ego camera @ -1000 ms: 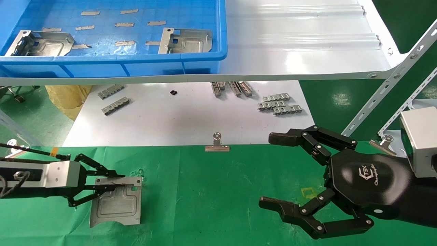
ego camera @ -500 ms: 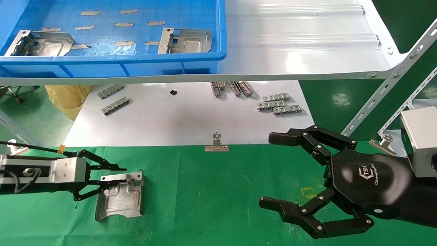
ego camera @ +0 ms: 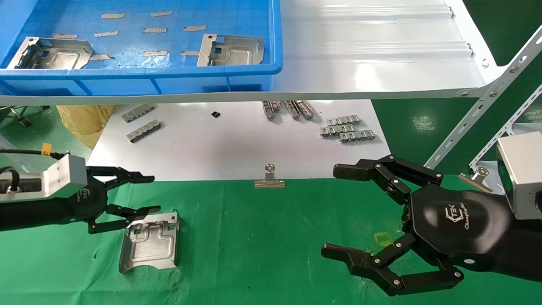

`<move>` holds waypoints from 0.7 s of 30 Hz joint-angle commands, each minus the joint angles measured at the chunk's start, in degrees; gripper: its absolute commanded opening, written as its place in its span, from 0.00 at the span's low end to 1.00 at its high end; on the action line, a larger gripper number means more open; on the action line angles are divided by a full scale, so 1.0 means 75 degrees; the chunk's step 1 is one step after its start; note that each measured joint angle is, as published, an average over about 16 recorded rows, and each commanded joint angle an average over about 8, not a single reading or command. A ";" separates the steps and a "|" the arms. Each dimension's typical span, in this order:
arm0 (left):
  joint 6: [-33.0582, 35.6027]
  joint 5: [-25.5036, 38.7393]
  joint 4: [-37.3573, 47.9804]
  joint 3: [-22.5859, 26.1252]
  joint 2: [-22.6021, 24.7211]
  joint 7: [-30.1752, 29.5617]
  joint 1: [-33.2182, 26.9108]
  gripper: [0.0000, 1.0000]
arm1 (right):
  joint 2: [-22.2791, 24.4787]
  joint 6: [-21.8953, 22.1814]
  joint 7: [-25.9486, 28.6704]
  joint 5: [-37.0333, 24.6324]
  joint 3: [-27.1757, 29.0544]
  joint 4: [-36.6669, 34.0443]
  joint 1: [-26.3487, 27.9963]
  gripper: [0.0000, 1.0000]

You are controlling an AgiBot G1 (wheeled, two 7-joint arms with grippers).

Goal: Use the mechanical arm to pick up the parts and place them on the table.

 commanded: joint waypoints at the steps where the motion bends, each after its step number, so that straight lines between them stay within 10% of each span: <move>1: 0.0039 -0.0091 0.0023 -0.0049 -0.0034 -0.0148 0.0076 1.00 | 0.0000 0.0001 0.0000 0.0000 0.0000 -0.0001 -0.0001 1.00; 21: -0.0163 -0.0532 -0.2100 -0.1032 -0.0405 -0.1482 0.1082 1.00 | 0.0000 0.0000 0.0000 0.0000 0.0000 -0.0001 -0.0001 1.00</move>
